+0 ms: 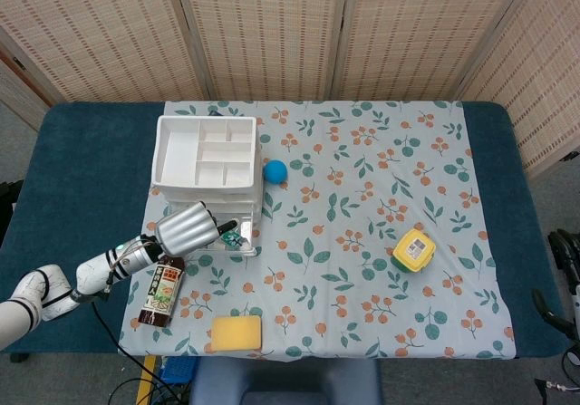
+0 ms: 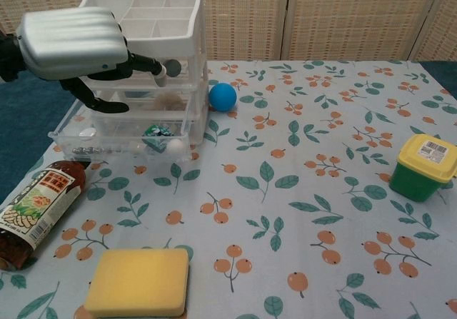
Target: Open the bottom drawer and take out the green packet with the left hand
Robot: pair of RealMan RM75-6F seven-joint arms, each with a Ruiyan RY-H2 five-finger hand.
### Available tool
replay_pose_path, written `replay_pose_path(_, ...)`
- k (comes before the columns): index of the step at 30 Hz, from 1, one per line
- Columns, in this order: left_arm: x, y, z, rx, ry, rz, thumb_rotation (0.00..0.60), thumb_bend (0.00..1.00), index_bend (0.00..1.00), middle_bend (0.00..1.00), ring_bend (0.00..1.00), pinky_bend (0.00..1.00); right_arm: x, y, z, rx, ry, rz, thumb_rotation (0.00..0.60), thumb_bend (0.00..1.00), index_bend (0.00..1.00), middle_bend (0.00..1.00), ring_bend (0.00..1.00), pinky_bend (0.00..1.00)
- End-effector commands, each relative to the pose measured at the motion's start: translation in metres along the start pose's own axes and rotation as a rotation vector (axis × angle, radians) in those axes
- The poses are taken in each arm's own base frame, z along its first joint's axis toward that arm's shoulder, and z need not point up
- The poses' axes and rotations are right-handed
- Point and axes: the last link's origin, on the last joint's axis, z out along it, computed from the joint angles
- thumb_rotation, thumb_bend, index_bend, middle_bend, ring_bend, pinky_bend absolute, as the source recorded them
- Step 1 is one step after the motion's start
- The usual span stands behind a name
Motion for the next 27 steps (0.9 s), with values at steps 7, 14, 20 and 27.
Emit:
replay_pose_path(7, -0.008, 0.004, 0.012, -0.041, -0.017, 0.027, 0.600, 0.28, 0.32, 0.89, 1.00, 1.00, -0.002, 0.002, -0.003, -0.017, -0.007, 0.000, 0.600, 0.36, 0.00, 0.07, 0.00, 0.00)
replay_pose_path(14, -0.011, 0.005, 0.019, -0.079, -0.044, 0.064, 0.600, 0.28, 0.32, 0.89, 1.00, 1.00, -0.003, 0.003, -0.005, -0.025, -0.012, 0.001, 0.600, 0.36, 0.00, 0.07, 0.00, 0.00)
replay_pose_path(20, -0.015, 0.004, 0.022, -0.090, -0.069, 0.078, 0.600, 0.28, 0.32, 0.89, 1.00, 1.00, -0.004, 0.003, -0.004, -0.029, -0.016, 0.000, 0.600, 0.36, 0.00, 0.07, 0.00, 0.00)
replay_pose_path(27, -0.020, 0.006, 0.021, -0.096, -0.090, 0.066, 0.600, 0.28, 0.32, 0.89, 1.00, 1.00, -0.005, 0.002, -0.003, -0.029, -0.020, -0.001, 0.600, 0.36, 0.00, 0.07, 0.00, 0.00)
